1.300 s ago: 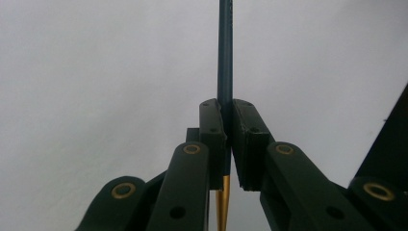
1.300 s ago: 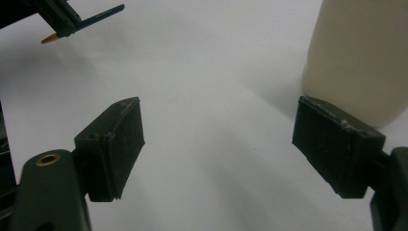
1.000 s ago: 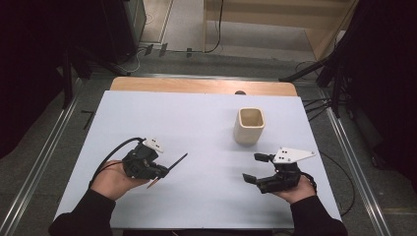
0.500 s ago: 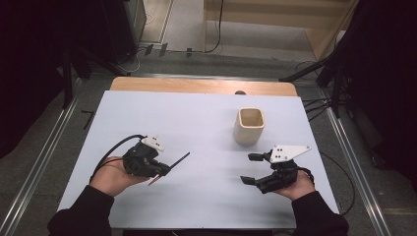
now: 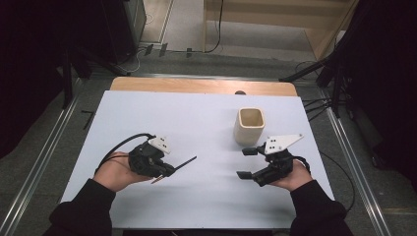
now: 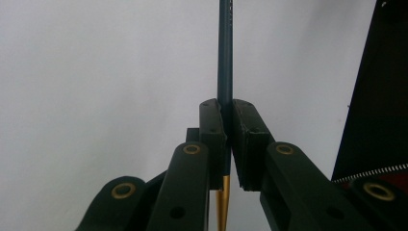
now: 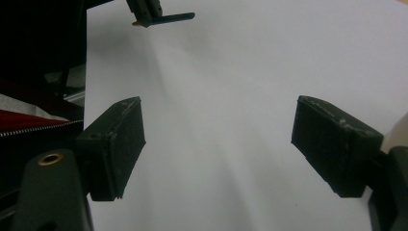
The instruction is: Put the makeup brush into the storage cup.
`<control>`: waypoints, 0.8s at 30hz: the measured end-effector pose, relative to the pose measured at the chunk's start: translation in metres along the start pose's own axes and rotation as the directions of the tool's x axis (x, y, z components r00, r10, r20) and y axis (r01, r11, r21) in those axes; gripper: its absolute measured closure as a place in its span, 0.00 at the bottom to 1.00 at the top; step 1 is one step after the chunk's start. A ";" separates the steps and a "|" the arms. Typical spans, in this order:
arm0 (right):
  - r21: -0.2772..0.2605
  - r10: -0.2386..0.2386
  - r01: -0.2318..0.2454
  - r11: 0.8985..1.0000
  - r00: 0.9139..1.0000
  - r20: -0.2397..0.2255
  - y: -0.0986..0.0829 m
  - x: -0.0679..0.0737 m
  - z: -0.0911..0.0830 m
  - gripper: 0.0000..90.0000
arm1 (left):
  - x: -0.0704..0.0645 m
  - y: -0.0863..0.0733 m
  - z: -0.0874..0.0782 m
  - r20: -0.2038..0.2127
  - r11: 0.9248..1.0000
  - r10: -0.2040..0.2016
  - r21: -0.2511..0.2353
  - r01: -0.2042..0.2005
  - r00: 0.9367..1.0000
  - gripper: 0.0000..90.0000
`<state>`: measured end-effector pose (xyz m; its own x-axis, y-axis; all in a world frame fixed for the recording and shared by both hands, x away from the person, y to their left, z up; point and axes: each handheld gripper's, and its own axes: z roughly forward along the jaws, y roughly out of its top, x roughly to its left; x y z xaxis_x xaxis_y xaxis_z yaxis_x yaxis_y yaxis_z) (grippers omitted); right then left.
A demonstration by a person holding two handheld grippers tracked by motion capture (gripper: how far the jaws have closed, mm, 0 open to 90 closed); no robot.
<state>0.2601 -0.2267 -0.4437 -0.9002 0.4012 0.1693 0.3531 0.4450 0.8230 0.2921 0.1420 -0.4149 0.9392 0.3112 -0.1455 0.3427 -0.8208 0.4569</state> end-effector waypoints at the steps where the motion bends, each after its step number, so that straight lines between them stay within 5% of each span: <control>1: 0.005 -0.006 0.006 1.000 1.000 -0.011 0.001 0.000 0.001 0.22 | 0.000 0.001 0.000 0.006 1.000 0.008 0.005 -0.008 1.000 0.94; 10: 0.069 -0.117 0.122 0.990 0.991 -0.068 0.011 0.005 0.010 0.24 | -0.001 0.009 -0.002 0.035 0.995 0.097 0.002 -0.097 0.995 0.94; 24: 0.133 -0.150 0.166 0.977 0.981 -0.125 0.026 0.006 0.027 0.27 | -0.005 0.019 0.004 0.077 0.990 0.128 0.054 -0.132 0.989 0.94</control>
<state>0.2702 -0.1915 -0.4361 -0.9676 0.2268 0.1106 0.2293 0.6079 0.7602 0.2943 0.1231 -0.4094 0.9743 0.1657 -0.1528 0.2161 -0.8795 0.4241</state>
